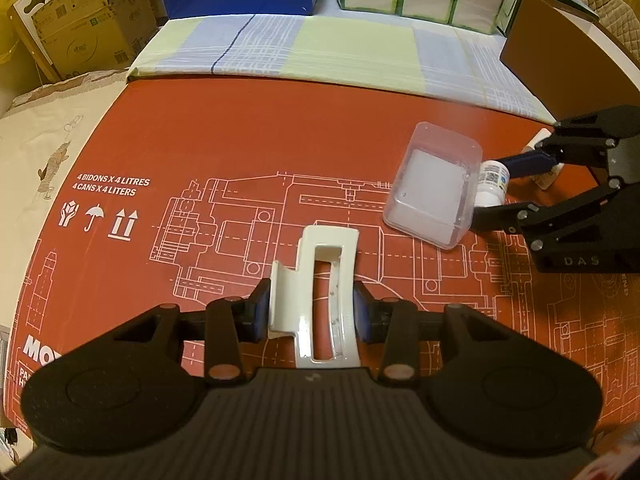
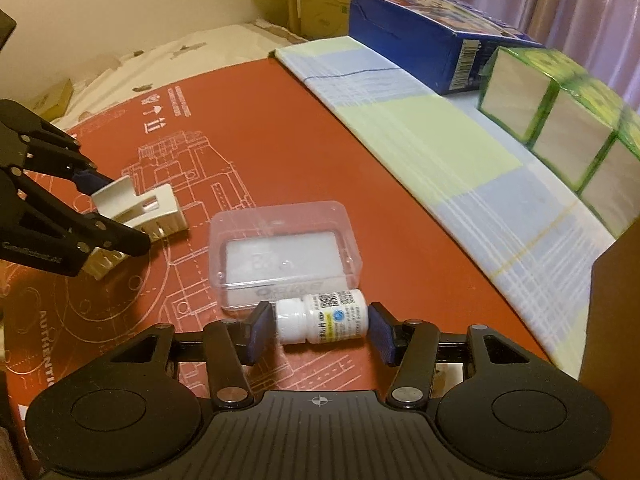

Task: Organize rigid objects
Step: 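Grasp the white pill bottle with the right tool while the left tool holds the clip, then lift the clip and pill bottle and carry both toward the brown box, then lower the clip and bottle into the box and open both tools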

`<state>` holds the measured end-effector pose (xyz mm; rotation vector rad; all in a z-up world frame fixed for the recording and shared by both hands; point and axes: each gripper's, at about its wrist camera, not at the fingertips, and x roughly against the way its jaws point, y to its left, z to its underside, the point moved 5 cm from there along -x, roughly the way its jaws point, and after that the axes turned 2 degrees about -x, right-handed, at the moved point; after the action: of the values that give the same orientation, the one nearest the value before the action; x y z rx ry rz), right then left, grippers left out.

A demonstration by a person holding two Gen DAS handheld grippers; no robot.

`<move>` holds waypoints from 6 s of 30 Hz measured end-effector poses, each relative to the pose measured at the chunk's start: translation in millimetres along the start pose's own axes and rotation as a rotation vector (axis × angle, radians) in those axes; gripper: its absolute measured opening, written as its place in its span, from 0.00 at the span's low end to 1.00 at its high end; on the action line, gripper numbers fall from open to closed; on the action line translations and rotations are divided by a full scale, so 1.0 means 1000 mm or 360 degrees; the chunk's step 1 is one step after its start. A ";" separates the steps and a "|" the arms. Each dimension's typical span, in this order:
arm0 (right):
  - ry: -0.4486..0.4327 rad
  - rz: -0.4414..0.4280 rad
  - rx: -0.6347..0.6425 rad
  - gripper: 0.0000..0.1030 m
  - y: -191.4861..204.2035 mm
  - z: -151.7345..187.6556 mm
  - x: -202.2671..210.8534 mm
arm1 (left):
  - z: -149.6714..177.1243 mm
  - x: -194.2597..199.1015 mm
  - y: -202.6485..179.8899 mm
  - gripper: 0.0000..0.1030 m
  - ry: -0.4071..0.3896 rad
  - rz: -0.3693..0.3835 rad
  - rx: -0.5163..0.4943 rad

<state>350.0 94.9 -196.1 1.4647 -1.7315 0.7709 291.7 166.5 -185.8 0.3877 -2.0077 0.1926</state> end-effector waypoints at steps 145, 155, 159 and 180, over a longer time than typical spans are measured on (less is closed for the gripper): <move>-0.0437 0.0741 -0.1301 0.42 -0.219 0.110 0.239 | -0.196 0.043 -0.331 0.35 -0.0409 0.0549 -0.0772; -0.0328 0.0746 -0.1322 0.42 -0.262 0.103 0.204 | -0.227 -0.007 -0.336 0.36 -0.0299 0.0428 -0.0741; -0.0297 0.0736 -0.1360 0.42 -0.276 0.105 0.193 | -0.235 -0.023 -0.335 0.36 -0.0268 0.0386 -0.0731; -0.0312 0.0775 -0.1430 0.42 -0.303 0.104 0.180 | -0.249 -0.042 -0.329 0.43 -0.0244 0.0333 -0.0722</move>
<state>617.2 -140.8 -107.6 0.5219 -2.1959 0.0065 634.4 -58.3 -121.9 -0.0990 -2.1665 -0.1689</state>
